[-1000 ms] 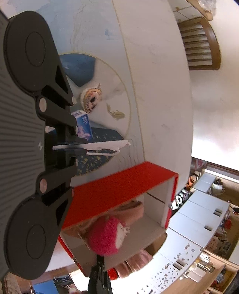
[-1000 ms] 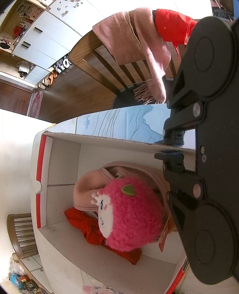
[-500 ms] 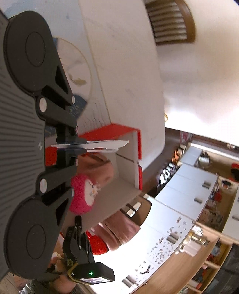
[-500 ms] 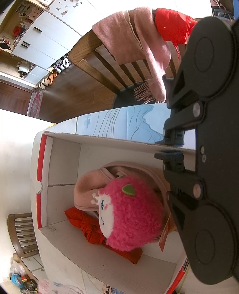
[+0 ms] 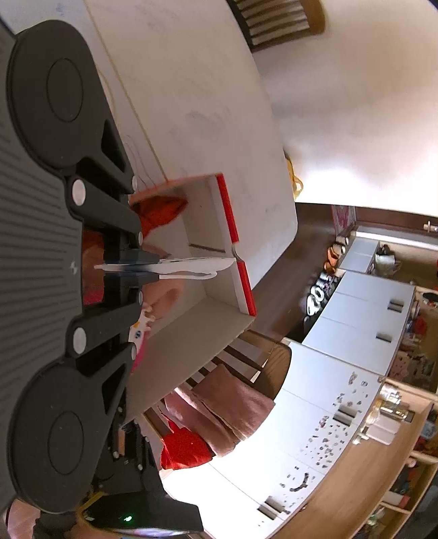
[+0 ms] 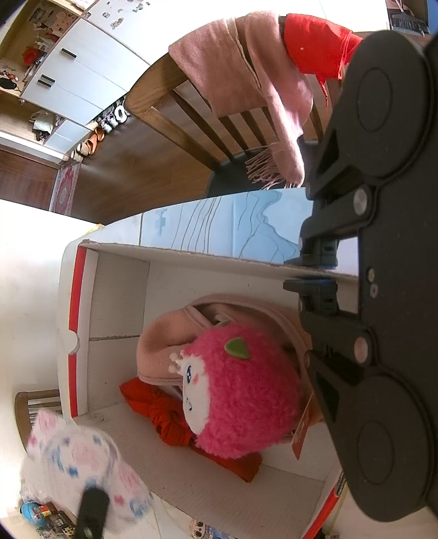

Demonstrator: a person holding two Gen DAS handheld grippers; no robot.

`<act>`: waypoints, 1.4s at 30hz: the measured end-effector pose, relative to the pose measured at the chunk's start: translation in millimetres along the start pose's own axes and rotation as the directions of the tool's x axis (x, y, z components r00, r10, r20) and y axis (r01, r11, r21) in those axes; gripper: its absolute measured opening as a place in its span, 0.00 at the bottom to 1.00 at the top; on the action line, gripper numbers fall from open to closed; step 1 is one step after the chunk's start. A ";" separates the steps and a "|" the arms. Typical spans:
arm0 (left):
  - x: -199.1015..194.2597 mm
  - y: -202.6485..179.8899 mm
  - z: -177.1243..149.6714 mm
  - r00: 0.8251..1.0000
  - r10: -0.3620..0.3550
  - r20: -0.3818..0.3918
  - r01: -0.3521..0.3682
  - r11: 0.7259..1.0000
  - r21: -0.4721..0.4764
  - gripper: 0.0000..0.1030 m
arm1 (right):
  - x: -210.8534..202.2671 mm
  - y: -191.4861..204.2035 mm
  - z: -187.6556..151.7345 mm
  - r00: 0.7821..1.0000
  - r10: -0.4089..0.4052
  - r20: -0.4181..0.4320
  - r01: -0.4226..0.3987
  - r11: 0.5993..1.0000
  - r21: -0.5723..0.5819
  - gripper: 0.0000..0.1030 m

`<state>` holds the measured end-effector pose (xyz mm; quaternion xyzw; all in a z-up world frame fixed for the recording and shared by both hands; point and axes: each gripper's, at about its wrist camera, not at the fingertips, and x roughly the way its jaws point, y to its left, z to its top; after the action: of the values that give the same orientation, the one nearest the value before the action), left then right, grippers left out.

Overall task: Organize objects
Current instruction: 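Carry the printed paper bag into the box and open the left gripper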

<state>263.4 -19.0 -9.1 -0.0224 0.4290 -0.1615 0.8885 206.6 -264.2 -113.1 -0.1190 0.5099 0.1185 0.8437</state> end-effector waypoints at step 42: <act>134.6 -6.7 8.4 0.971 0.051 -0.235 -0.047 0.999 0.021 0.39 | -0.7 -11.3 -3.6 0.998 0.058 -0.004 -0.057 0.997 0.058 0.04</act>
<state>346.0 -67.4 -104.2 0.0142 0.5304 -0.1443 0.8352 206.9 -276.1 -113.2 -0.0803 0.5188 0.1276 0.8415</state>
